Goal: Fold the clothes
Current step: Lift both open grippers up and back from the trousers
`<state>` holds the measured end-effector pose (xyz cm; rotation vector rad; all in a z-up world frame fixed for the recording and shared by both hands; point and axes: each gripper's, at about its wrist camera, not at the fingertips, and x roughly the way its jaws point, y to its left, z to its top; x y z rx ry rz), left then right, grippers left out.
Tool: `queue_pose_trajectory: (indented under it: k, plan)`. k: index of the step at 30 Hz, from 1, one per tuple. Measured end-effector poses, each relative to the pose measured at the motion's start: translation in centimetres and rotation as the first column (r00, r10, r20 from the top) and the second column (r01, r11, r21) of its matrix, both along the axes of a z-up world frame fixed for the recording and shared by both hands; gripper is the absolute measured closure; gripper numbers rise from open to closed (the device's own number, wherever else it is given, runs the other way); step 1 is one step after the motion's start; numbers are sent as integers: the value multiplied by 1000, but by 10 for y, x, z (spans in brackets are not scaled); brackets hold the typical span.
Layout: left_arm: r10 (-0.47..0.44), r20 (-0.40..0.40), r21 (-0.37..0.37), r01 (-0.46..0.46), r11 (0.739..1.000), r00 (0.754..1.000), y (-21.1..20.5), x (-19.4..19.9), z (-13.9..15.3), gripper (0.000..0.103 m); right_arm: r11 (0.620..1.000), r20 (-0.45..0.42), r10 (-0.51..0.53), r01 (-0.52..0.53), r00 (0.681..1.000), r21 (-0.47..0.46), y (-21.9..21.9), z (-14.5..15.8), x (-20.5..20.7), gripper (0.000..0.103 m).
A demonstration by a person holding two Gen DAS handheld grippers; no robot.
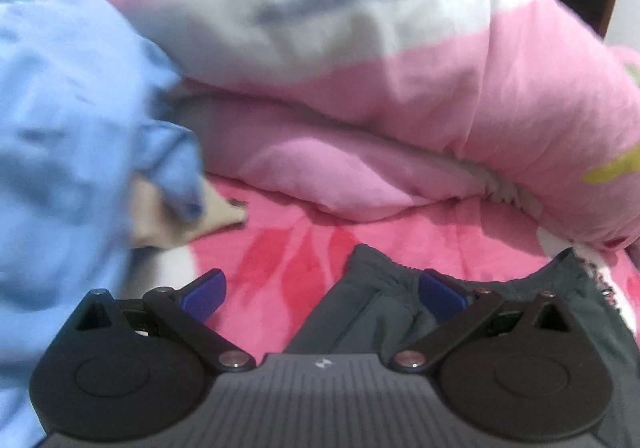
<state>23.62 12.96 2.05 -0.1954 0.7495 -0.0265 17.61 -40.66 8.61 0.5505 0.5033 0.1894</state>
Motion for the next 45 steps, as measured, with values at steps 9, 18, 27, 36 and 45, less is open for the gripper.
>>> queue_pose_trajectory:
  k: [9, 18, 27, 36, 45]
  plan:
    - [25, 86, 114, -35, 993, 996, 42, -121, 76, 0, 995, 116, -28, 38, 993, -90, -16, 50, -217, 54]
    - [-37, 17, 299, 31, 954, 999, 39, -262, 48, 0, 945, 50, 250, -232, 967, -231, 145, -36, -295, 56]
    - [5, -76, 261, 15, 965, 997, 62, -281, -14, 0, 765, -27, 523, -483, 852, -426, 299, -63, -260, 66]
    - [-40, -45, 445, 56, 894, 998, 45, -253, -41, 1, 663, -104, 567, -528, 817, -531, 355, -86, -267, 73]
    - [178, -65, 454, -129, 882, 982, 84, -237, -43, 0, 727, -193, 456, -489, 869, -482, 322, -112, -276, 78]
